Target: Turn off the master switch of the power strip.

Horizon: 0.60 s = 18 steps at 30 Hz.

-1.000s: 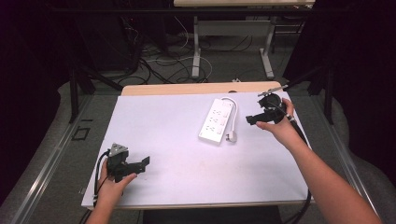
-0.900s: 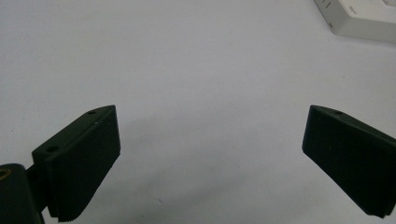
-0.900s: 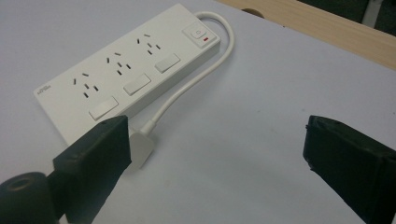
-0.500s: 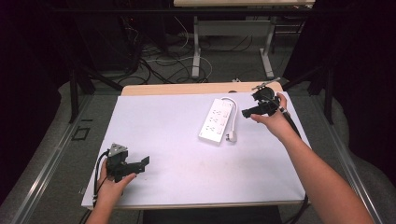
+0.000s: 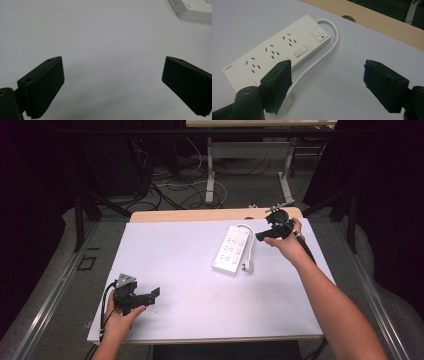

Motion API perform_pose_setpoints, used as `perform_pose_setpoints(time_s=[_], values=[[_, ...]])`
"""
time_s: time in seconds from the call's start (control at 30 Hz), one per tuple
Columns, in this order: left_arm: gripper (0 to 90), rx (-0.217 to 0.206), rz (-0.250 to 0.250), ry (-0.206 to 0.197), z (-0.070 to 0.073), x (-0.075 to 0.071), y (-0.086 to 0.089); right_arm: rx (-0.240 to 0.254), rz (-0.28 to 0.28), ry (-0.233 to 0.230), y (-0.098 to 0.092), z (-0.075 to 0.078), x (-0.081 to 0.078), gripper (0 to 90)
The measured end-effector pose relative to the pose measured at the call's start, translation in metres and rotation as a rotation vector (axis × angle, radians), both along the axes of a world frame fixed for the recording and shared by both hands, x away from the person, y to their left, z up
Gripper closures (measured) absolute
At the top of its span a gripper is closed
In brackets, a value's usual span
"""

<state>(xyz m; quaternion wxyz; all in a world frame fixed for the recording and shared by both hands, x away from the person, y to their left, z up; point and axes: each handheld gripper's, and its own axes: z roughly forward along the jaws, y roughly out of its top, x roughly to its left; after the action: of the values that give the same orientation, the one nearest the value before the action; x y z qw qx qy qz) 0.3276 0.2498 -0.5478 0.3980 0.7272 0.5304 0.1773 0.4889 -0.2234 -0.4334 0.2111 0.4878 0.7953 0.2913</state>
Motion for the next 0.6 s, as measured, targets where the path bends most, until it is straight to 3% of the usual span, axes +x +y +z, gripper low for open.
perform_pose_setpoints(time_s=[0.4, 0.6], values=[[4.2, -0.001, 0.002, 0.003, -0.001, 0.001, 0.001, 0.025, -0.037, -0.023, -0.001, -0.009, 0.017, 31.7], [4.2, -0.002, 0.002, 0.001, -0.002, 0.001, 0.001, 0.038, -0.071, -0.008, -0.004, -0.014, 0.025, 34.0]])
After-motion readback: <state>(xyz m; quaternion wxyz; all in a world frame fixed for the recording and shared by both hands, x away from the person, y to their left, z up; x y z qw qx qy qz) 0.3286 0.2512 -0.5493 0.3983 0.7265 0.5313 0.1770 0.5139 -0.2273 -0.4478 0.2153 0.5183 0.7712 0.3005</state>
